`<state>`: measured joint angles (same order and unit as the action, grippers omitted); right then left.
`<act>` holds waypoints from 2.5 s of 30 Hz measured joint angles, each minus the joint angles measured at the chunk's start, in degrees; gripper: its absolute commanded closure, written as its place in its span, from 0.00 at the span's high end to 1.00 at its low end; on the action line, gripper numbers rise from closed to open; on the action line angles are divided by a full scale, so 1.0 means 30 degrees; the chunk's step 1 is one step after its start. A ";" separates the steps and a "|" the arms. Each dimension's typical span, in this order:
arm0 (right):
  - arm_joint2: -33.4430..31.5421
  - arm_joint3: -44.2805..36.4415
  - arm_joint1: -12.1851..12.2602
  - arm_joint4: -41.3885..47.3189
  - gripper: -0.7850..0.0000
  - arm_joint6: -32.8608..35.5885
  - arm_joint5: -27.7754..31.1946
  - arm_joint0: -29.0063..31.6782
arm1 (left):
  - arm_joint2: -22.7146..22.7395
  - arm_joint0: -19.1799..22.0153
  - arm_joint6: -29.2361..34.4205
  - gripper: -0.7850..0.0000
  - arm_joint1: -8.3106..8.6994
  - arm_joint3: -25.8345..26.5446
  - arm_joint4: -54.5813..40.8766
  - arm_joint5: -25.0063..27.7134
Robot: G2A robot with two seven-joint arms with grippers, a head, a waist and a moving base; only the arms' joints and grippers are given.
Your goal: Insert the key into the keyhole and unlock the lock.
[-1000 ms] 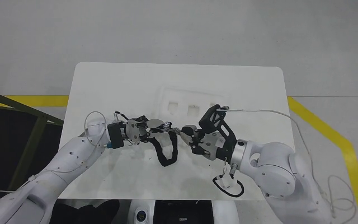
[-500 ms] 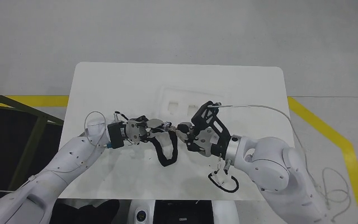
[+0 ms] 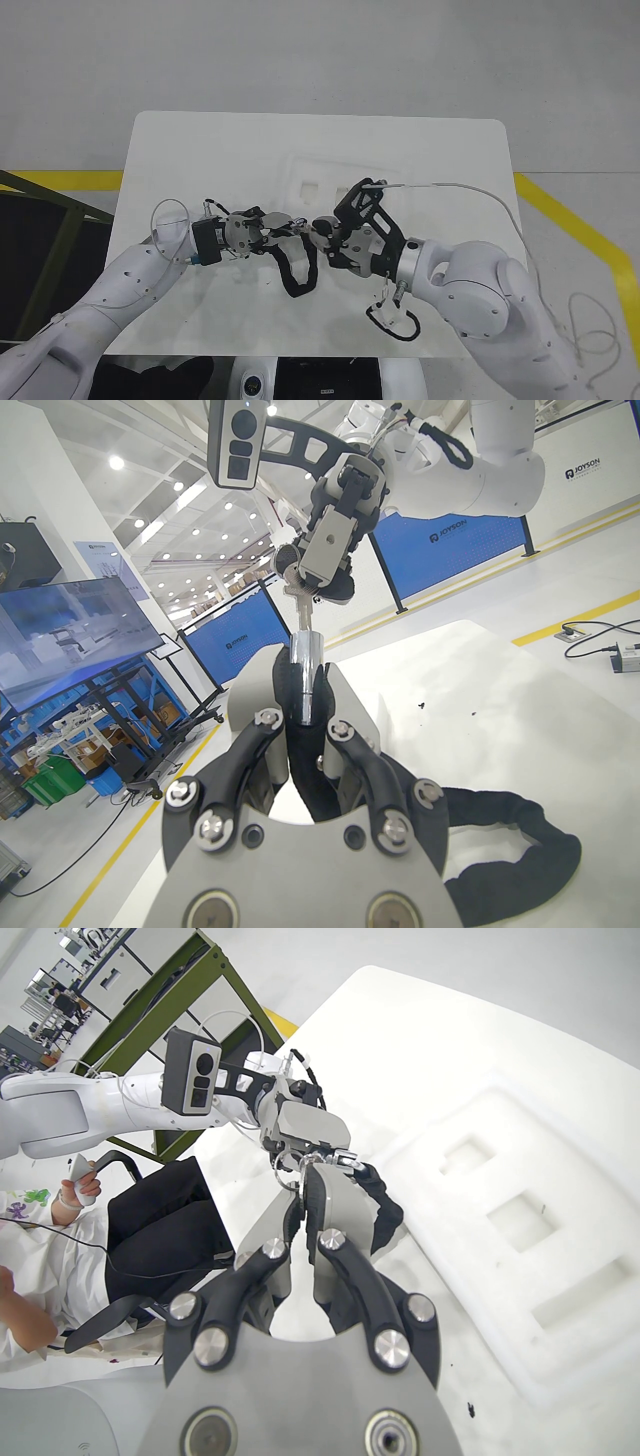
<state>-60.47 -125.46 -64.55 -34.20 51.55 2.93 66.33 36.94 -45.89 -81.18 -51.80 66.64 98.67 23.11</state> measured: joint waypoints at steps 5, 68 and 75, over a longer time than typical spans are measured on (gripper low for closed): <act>-0.0130 -0.0177 0.0032 0.0129 1.00 -0.0010 0.0290 0.0117 | 0.0000 0.0000 0.0000 0.00 0.0002 -0.0001 0.0000 0.0000; -0.2036 0.1087 0.1191 -0.4539 0.00 -0.5116 1.1410 0.0746 | 0.1547 -0.1359 0.1464 0.00 0.0086 0.1353 0.0134 0.0442; -0.1318 0.1428 0.1127 -0.4563 0.00 -0.4877 1.1117 0.0211 | 0.1752 -0.1467 0.1459 0.00 0.0008 0.1424 0.0346 0.0604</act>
<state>-64.43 -121.18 -61.17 -47.89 36.92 36.28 66.97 42.20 -50.29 -76.80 -51.77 70.91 99.70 24.92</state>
